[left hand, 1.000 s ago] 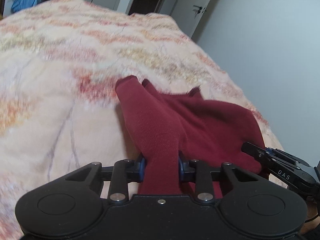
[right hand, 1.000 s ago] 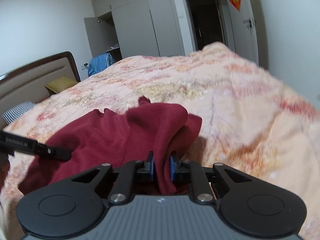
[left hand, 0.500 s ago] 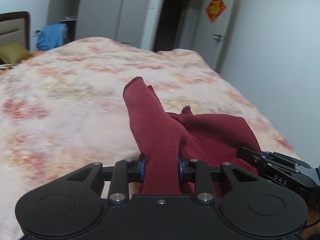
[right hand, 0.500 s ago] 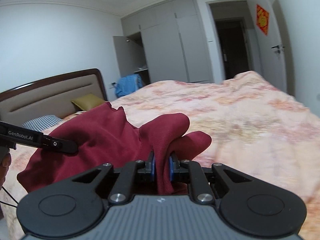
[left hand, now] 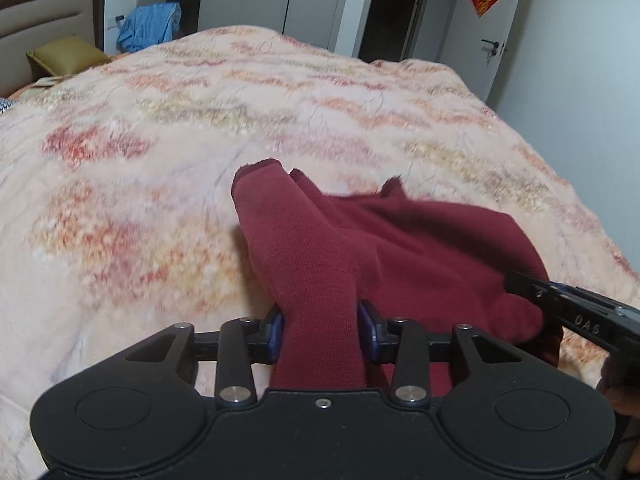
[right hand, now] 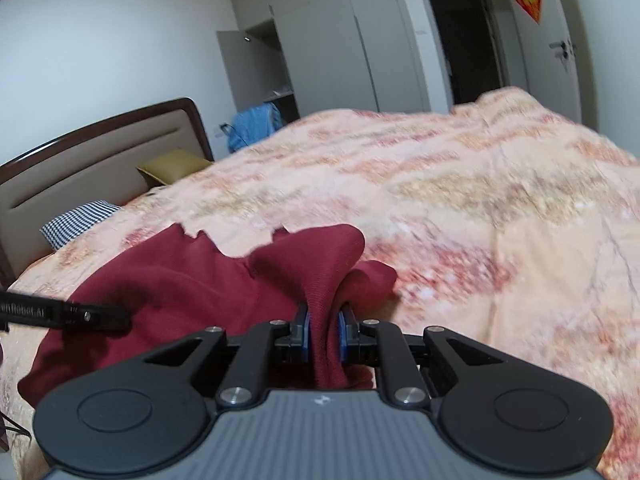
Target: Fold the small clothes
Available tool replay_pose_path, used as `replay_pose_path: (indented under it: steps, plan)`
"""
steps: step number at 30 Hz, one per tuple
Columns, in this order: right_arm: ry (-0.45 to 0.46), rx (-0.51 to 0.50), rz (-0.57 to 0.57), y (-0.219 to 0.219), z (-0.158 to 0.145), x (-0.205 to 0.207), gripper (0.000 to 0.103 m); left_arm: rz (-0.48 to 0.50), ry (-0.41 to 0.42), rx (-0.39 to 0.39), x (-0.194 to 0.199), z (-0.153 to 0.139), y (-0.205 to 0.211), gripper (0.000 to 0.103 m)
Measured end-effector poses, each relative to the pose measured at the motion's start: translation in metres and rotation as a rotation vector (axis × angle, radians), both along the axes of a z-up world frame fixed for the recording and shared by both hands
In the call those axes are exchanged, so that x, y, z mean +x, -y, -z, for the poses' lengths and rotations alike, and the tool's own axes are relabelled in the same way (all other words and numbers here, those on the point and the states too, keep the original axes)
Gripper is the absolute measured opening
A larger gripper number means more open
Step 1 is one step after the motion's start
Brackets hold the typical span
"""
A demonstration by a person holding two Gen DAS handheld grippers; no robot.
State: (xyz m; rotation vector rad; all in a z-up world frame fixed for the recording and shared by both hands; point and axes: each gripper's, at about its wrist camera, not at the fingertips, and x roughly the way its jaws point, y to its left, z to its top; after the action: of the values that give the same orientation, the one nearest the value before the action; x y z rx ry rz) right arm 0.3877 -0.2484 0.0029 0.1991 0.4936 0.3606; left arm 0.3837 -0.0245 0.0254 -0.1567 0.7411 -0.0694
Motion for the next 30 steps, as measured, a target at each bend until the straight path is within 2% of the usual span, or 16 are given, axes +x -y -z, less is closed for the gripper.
replay_pose_path:
  steps: [3, 5, 8, 15, 16, 22, 26, 30]
  plan:
    - [-0.027, -0.009, 0.0, 0.004, 0.007, 0.001, 0.021, -0.013, -0.002, -0.007, 0.0, 0.007, -0.003, 0.049]
    - [-0.018, -0.045, 0.011, 0.002, 0.01, -0.001, 0.029, -0.02, 0.002, -0.015, 0.0, 0.007, -0.004, 0.05]
    - [-0.002, -0.079, 0.025, 0.0, 0.01, -0.004, 0.032, -0.025, 0.002, -0.013, 0.0, 0.007, -0.004, 0.056]
    - [0.03, -0.147, 0.048, -0.007, 0.001, -0.012, 0.045, -0.038, 0.012, -0.007, -0.006, -0.002, -0.001, 0.078]
    - [0.037, -0.157, 0.051, -0.007, -0.001, -0.014, 0.049, -0.044, 0.02, -0.004, -0.008, -0.004, -0.001, 0.083]
    - [0.108, -0.191, 0.067, -0.007, -0.016, -0.033, 0.075, -0.075, 0.087, 0.017, -0.029, -0.028, 0.0, 0.098]
    - [0.175, -0.194, 0.066, -0.009, -0.034, -0.056, 0.09, -0.09, 0.149, 0.033, -0.052, -0.049, 0.001, 0.102]
    - [0.246, -0.188, 0.056, -0.011, -0.056, -0.085, 0.097, -0.105, 0.213, 0.045, -0.086, -0.069, 0.0, 0.102]
